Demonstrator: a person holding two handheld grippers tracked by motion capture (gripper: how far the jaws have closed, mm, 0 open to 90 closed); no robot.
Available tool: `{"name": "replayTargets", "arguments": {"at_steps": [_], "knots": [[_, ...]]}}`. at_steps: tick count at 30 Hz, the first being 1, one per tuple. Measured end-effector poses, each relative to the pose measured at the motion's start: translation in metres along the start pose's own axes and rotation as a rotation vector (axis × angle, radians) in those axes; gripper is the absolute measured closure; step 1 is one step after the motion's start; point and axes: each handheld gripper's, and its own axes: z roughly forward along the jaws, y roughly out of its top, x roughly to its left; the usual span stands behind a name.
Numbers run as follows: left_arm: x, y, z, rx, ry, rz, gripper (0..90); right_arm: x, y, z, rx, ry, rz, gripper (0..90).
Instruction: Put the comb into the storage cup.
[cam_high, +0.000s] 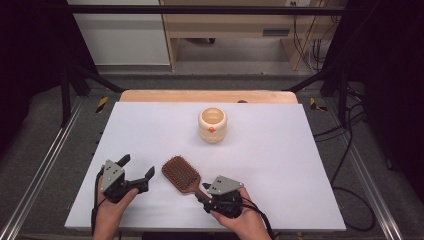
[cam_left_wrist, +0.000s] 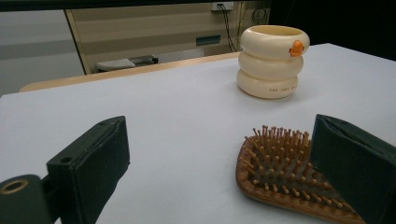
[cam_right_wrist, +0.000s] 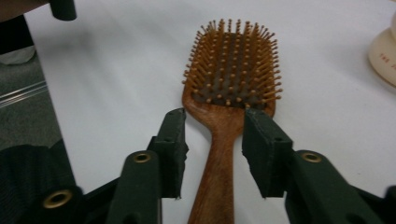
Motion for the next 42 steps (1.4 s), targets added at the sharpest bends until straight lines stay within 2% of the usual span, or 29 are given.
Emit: {"name": "replayTargets", "arguments": {"at_steps": [5, 9, 13, 19, 28, 33, 42], "knots": [[-0.001, 0.0, 0.0, 0.001, -0.002, 0.003, 5.2, 0.008, -0.002, 0.0, 0.009, 0.043, -0.051, 76.6], [-0.001, 0.0, 0.0, 0.004, -0.003, 0.005, 5.2, 0.012, -0.005, 0.001, 0.028, 0.072, -0.077, 82.1], [-0.002, 0.0, 0.001, 0.004, -0.003, 0.007, 5.2, 0.014, -0.008, 0.003, 0.054, 0.087, -0.078, 85.7], [-0.002, 0.0, 0.001, 0.004, -0.005, 0.009, 5.2, 0.013, -0.012, 0.006, 0.093, 0.1, -0.073, 89.7], [-0.003, 0.0, 0.001, 0.005, -0.009, 0.014, 5.2, 0.009, -0.019, 0.01, 0.147, 0.094, -0.068, 90.0], [-0.003, 0.0, 0.001, 0.006, -0.01, 0.013, 5.2, 0.008, -0.021, 0.012, 0.162, 0.09, -0.068, 90.0], [-0.003, 0.0, 0.001, 0.008, -0.013, 0.016, 5.2, 0.002, -0.023, 0.01, 0.154, 0.077, -0.057, 90.0]]}}
